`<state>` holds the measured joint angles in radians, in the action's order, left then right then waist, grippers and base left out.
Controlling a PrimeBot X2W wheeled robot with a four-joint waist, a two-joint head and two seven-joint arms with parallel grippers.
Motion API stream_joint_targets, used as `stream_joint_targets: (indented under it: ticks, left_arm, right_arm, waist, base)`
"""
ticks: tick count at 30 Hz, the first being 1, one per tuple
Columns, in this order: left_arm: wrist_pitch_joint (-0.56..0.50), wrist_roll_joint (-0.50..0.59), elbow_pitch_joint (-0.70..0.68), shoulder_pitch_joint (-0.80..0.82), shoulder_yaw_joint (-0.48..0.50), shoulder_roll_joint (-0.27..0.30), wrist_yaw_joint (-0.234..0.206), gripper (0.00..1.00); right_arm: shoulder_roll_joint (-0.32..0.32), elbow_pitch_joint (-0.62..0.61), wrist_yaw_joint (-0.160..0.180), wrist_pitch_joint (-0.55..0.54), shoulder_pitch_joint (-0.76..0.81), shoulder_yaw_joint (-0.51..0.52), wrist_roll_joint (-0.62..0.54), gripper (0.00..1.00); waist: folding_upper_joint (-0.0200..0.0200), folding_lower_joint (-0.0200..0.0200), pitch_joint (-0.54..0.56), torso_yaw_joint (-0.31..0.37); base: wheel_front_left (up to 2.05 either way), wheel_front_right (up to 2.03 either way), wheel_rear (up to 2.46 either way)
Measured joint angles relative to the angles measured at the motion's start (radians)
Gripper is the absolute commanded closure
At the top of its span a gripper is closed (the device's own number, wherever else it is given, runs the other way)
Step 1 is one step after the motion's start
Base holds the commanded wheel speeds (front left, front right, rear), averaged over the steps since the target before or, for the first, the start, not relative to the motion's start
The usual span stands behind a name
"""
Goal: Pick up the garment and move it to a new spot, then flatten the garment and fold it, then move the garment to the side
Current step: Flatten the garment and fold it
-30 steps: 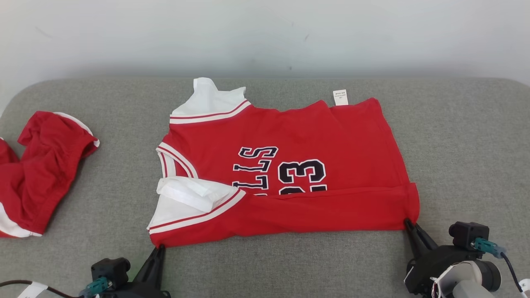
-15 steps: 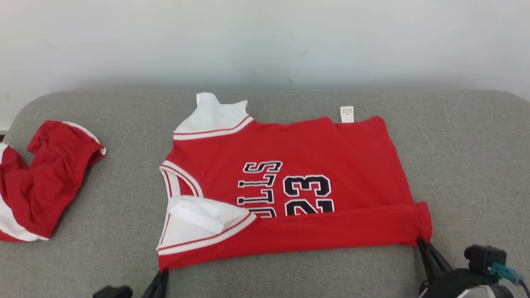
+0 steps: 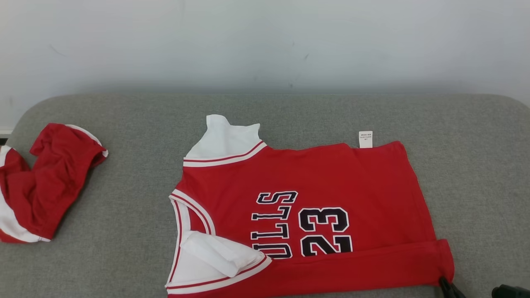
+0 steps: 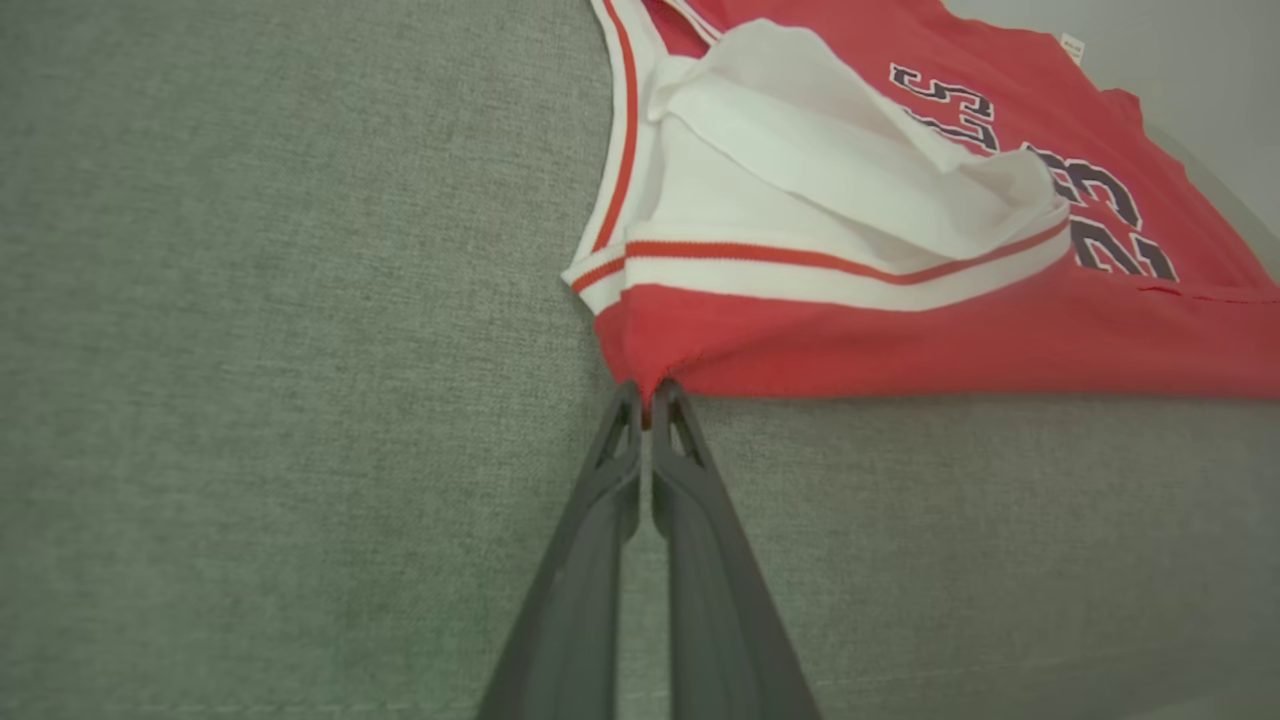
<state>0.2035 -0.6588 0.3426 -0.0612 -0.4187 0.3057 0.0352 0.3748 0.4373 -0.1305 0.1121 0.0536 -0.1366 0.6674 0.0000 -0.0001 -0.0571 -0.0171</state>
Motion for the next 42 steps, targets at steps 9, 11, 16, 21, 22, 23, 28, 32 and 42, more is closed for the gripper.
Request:
stream_joint_targets:
  ticks: [9, 11, 16, 21, 22, 23, 28, 32, 42]
  left_arm:
    - [-0.010, -0.014, -0.006, -0.018, 0.001, -0.009, -0.021, 0.00]
    - [0.001, -0.014, -0.005, -0.018, 0.004, -0.010, -0.022, 0.00]
    - [0.036, -0.010, -0.032, -0.024, 0.036, -0.009, -0.035, 0.00]
    - [0.056, 0.022, -0.085, -0.044, 0.087, -0.008, -0.043, 0.00]
    - [0.056, 0.037, -0.101, -0.044, 0.102, -0.012, -0.043, 0.00]
    - [0.056, 0.049, -0.120, -0.045, 0.126, -0.019, -0.043, 0.00]
    - [0.059, 0.172, -0.198, -0.067, 0.239, -0.069, -0.035, 0.00]
    - [0.059, 0.266, -0.244, -0.078, 0.331, -0.124, -0.016, 0.00]
    - [0.059, 0.510, -0.331, -0.102, 0.451, -0.198, 0.023, 0.00]
  right_arm:
    - [-0.093, -0.095, 0.000, -0.107, 0.054, 0.095, -0.048, 0.00]
    - [-0.104, -0.109, 0.000, -0.117, 0.055, 0.111, -0.057, 0.00]
    - [-0.119, -0.153, 0.000, -0.116, 0.068, 0.145, -0.085, 0.00]
    - [-0.148, -0.194, 0.000, -0.069, 0.064, 0.151, -0.120, 0.00]
    - [-0.155, -0.196, 0.000, -0.054, 0.060, 0.154, -0.124, 0.00]
    - [-0.162, -0.198, 0.000, -0.040, 0.056, 0.155, -0.125, 0.00]
    - [-0.199, -0.193, 0.000, 0.030, 0.034, 0.133, -0.158, 0.00]
    - [-0.207, -0.165, 0.000, 0.087, 0.009, 0.093, -0.205, 0.00]
    - [-0.253, -0.151, 0.000, 0.147, -0.012, 0.097, -0.291, 0.00]
  waist:
    - [0.0000, 0.0000, 0.005, 0.006]
    - [0.0000, 0.0000, 0.010, 0.004]
    - [0.0000, 0.0000, 0.025, 0.000]
    - [0.0000, 0.0000, 0.038, -0.001]
    - [0.0000, 0.0000, 0.041, -0.002]
    - [0.0000, 0.0000, 0.044, -0.003]
    - [0.0000, 0.0000, 0.056, -0.006]
    - [0.0000, 0.0000, 0.063, -0.004]
    - [0.0000, 0.0000, 0.072, -0.004]
  base:
    - [0.00, 0.00, 0.00]
    - [0.00, 0.00, 0.00]
    - [0.00, 0.00, 0.00]
    - [0.00, 0.00, 0.00]
    - [0.00, 0.00, 0.00]
    - [0.00, 0.00, 0.00]
    - [0.00, 0.00, 0.00]
    - [0.00, 0.00, 0.00]
    - [0.00, 0.00, 0.00]
